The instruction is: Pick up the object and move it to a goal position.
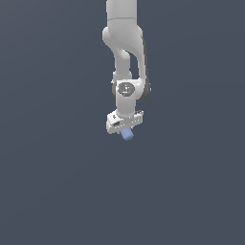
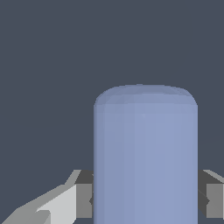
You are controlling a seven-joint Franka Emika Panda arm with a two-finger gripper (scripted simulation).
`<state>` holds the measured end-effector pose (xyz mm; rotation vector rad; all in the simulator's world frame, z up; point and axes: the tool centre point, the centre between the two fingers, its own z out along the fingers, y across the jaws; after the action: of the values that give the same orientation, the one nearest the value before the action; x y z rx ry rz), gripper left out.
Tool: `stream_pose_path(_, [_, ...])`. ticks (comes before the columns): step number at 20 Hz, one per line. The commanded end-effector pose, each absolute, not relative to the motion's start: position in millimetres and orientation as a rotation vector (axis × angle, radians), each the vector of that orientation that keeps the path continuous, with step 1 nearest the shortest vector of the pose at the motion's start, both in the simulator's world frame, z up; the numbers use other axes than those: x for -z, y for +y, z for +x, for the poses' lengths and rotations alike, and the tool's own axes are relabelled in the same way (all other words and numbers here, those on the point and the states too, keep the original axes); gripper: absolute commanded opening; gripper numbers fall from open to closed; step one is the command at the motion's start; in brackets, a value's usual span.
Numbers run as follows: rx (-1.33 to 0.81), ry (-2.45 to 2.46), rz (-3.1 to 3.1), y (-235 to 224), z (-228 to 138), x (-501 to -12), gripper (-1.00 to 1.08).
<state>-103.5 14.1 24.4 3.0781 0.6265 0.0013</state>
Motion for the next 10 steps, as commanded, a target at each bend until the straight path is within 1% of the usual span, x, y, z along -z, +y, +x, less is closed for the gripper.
stream_pose_path(1, [0.000,0.627,3.078,14.3,-103.7,-23.5,-1.00])
stream_pose_path(10, [-0.002,0.627,3.078,16.5,-100.8,-30.2,-1.00])
